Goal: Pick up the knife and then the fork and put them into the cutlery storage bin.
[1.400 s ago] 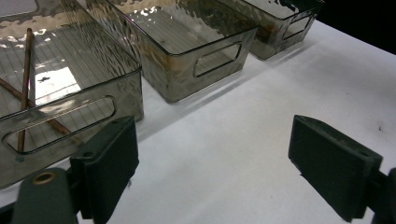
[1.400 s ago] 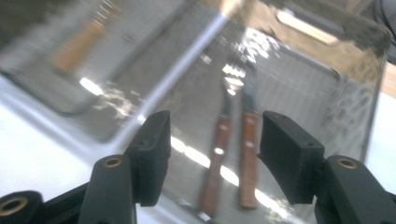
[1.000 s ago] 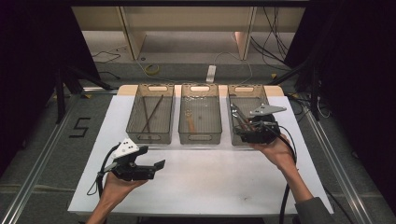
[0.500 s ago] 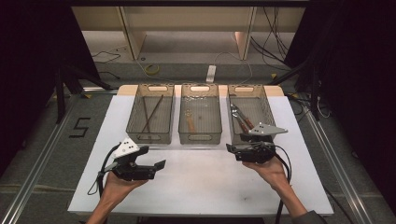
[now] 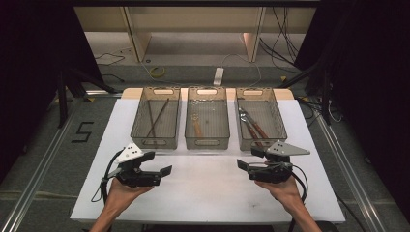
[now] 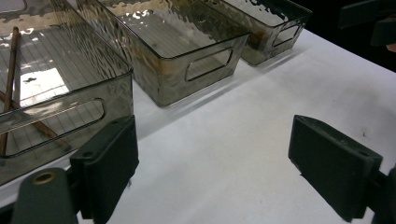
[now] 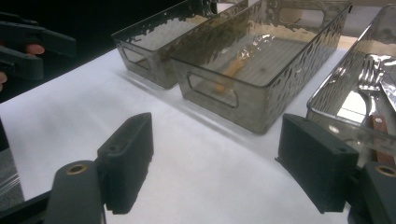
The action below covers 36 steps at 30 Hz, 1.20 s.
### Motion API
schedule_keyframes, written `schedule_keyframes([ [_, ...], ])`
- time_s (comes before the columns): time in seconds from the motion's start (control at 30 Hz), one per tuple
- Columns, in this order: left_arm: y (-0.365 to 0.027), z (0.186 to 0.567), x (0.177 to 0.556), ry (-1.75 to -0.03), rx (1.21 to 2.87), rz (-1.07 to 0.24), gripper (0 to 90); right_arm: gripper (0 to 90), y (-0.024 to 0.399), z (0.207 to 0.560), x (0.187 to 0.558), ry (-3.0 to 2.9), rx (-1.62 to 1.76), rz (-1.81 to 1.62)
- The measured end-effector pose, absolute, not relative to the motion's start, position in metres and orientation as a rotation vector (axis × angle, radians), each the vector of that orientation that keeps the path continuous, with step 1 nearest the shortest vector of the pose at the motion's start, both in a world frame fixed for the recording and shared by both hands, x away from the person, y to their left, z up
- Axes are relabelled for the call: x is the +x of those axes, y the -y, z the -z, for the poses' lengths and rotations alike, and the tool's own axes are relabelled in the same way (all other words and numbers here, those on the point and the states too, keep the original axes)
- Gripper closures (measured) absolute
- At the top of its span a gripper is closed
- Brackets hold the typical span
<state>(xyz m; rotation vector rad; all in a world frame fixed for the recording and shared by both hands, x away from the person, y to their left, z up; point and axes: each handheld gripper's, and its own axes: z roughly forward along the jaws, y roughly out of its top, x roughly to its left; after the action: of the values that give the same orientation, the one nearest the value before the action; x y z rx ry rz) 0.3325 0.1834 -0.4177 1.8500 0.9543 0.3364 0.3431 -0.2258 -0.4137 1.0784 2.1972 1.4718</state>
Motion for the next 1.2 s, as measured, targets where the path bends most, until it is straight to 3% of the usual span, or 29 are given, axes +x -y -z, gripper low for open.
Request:
schedule_keyframes([
  [0.5,-0.187,0.418,0.329,-0.944,1.815,-0.285,15.4,23.2,0.236,0.430,0.317,-2.184,1.091,-1.471],
  [1.2,-0.186,0.421,0.328,-0.944,1.822,-0.276,15.4,21.4,0.239,0.433,0.311,-2.183,1.108,-1.452],
])
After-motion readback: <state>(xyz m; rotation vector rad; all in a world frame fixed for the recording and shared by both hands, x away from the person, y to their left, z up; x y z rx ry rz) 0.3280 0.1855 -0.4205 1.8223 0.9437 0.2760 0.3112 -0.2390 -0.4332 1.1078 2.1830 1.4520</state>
